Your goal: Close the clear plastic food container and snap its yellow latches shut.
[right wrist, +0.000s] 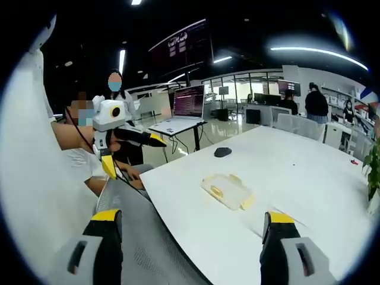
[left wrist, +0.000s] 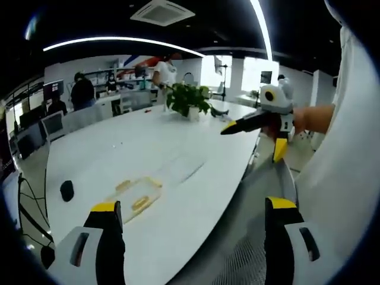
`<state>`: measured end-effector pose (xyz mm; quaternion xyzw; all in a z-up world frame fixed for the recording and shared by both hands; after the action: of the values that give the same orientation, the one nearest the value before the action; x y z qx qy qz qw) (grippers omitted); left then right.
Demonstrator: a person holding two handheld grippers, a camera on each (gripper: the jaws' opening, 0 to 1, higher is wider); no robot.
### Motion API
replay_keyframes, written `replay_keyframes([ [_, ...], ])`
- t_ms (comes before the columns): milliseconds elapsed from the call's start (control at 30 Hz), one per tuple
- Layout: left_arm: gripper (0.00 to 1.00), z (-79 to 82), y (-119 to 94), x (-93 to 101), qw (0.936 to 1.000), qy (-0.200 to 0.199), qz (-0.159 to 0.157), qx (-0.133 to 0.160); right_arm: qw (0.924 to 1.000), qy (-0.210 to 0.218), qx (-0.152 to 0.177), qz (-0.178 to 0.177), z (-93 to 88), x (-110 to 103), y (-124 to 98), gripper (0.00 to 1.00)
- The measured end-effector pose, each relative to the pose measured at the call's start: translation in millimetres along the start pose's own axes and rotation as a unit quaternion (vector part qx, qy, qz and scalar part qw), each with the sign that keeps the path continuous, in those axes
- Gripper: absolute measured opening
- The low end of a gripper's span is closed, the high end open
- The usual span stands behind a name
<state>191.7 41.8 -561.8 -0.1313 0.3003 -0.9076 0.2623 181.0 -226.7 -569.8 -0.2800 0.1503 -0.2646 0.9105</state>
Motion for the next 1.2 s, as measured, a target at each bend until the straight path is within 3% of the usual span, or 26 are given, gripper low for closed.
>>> replay_keyframes([
  [1200, 0.99, -5.2, 4.1, -1.6, 0.9999, 0.006, -0.001, -0.011, 1.0, -0.007, 0.001, -0.001, 2.2, 4.1, 4.5, 0.99],
])
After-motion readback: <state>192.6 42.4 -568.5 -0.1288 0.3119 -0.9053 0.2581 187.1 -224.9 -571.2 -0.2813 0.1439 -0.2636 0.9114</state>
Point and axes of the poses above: the point that each gripper's makers call its tool centre point, and the gripper's own axes: y roughly forward along the fingers, x roughly to its right, z roughly out of its top, the point moved 8 cm from there along -y, roughly backward along the fingers, and after that the axes turned 11 degrees about -x, right-handed, at the moved point
